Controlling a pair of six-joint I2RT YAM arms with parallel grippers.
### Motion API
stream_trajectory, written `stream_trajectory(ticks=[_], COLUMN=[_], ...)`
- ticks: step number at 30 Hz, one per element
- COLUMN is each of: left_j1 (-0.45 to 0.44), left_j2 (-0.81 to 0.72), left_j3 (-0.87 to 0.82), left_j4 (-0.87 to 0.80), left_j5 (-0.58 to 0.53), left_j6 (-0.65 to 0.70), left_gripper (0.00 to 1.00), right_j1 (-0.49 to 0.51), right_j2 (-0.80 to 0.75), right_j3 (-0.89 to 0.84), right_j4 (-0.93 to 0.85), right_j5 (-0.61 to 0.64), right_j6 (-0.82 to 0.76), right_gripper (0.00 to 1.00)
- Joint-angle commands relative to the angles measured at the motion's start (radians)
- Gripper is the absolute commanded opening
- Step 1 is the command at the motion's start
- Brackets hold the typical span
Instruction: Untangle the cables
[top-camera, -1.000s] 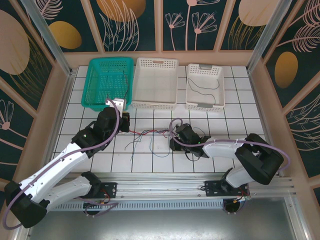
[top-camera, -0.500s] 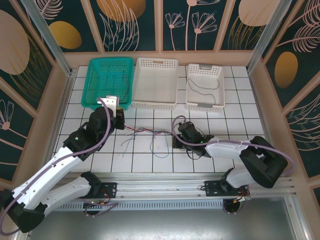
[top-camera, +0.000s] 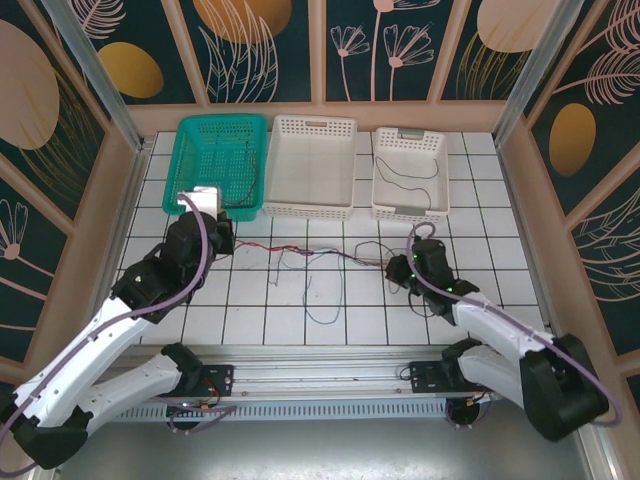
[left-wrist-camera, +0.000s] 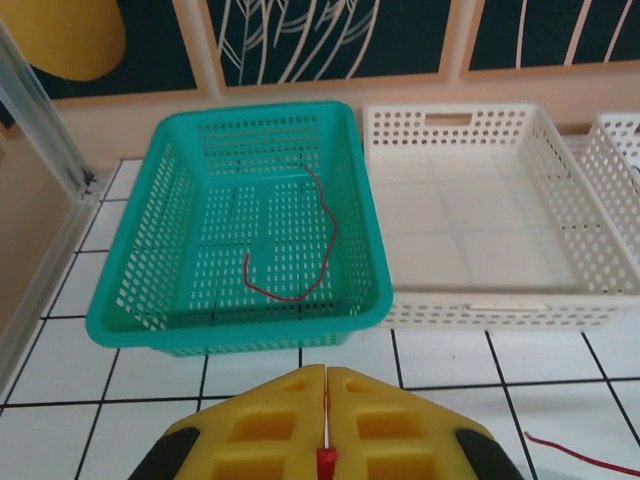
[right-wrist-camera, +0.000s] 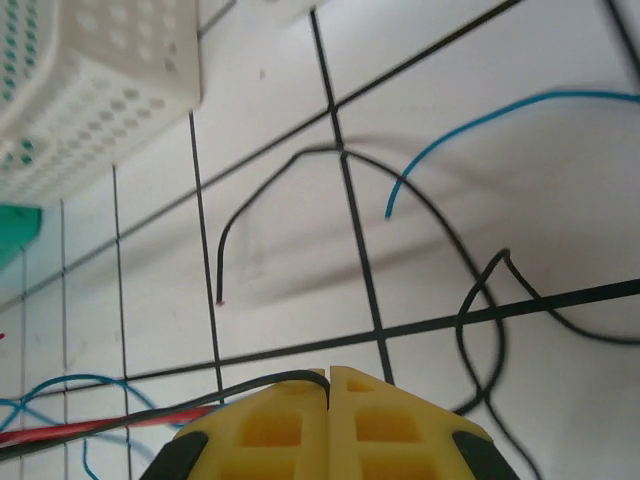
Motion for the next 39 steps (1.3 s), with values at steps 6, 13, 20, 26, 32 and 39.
stream_trajectory(ticks=[6,13,20,26,32,39], left_j1=[0.005,0.005,0.005,0.005,0.005,0.005], left_j2=[-0.011,-0.027,-0.028,-0.032,-0.03,-0.002], left_j3=[0.093,0.131,0.158,0.172,0.165,0.147], left_j4=[-0.053,-0.078,-0.087,-0.09,-0.075,-0.02], left_j5=[-0.101,-0.13,-0.162,-0.183,-0.145,-0.014], left_j6=[0.046,0.058,0.073,0.083,0.049,-0.018], left_gripper=[0.0,0.0,0.0,0.0,0.0,0.0], right_j1=[-0.2,-0.325,-0.411,-0.501,-0.504,-0.379], right_j2=[-0.135,-0.176,-0.187,-0.204,-0.205,-0.191], right_j3=[-0.031,-0.04,-0.044,-0.069,-0.08,-0.003], right_j4=[-0.144,-0.173,-0.184,-0.17,-0.146,-0.16], right_j5=[-0.117,-0.207,-0.277,-0.357,-0.39,-0.321], right_j6=[-0.007,-0.047,-0.061,-0.063,-0.044,-0.076], right_gripper=[0.0,0.0,0.0,0.0,0.0,0.0])
